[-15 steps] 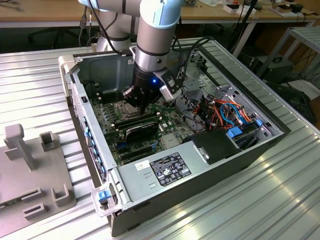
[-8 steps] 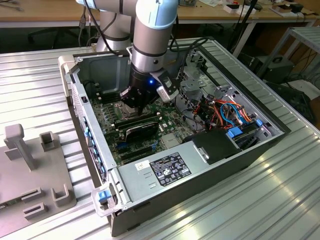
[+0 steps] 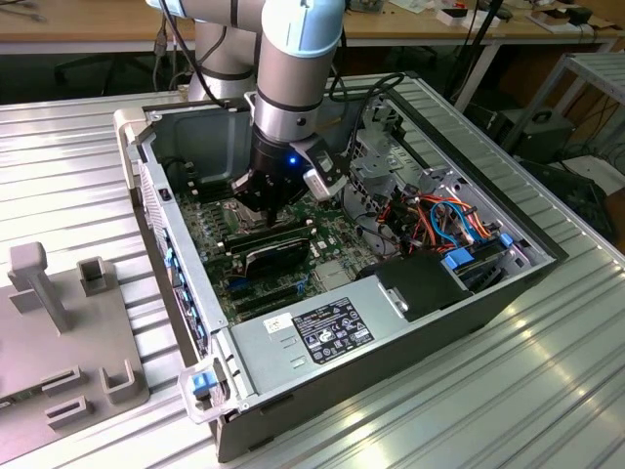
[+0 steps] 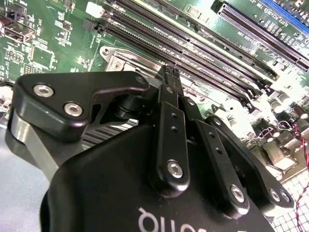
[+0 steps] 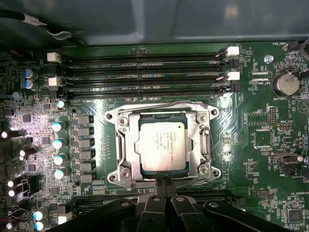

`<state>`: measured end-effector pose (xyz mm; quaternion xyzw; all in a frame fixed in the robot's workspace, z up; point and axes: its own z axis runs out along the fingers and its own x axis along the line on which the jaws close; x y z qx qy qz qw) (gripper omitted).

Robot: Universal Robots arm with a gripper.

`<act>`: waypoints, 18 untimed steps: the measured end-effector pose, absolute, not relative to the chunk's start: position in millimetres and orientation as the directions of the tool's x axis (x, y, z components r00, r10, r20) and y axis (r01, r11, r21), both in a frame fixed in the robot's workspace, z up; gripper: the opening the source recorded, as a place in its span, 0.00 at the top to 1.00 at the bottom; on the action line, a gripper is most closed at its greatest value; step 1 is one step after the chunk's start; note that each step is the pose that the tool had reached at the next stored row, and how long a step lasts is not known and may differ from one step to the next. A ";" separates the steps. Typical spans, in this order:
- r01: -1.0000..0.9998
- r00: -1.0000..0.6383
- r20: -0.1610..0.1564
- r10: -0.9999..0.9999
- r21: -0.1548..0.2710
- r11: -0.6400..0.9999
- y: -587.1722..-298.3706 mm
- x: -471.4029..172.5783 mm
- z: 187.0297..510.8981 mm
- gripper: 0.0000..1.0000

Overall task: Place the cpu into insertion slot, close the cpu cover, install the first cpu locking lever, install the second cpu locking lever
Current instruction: 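Install the second cpu locking lever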

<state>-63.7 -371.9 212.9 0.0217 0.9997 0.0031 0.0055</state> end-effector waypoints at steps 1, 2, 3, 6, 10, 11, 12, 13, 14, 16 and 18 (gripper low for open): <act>0.043 -0.999 -0.011 0.043 0.006 0.999 -372.1 -63.7 212.9 0.89; 0.041 -0.999 -0.011 0.041 0.007 0.999 -372.7 -63.8 212.9 0.89; 0.040 -0.999 -0.011 0.040 0.007 0.999 -372.9 -63.8 212.9 0.89; 0.034 -0.999 -0.011 0.034 0.007 0.999 -373.7 -63.7 212.9 0.89; 0.033 -0.999 -0.011 0.034 0.006 0.999 -374.1 -63.7 213.7 0.89; 0.033 -0.999 -0.011 0.034 0.006 0.999 -374.1 -63.7 214.4 0.89; 0.033 -0.999 -0.011 0.033 0.006 0.999 -374.0 -63.7 215.2 0.89; 0.033 -0.999 -0.011 0.033 0.006 0.999 -373.9 -63.7 216.2 0.89; 0.033 -0.999 -0.011 0.033 0.006 0.999 -373.8 -63.6 217.0 0.89; 0.033 -0.999 -0.011 0.033 0.006 0.999 -373.6 -63.7 218.8 0.89; 0.033 -0.999 -0.011 0.033 0.006 0.999 -373.0 -63.7 220.2 0.89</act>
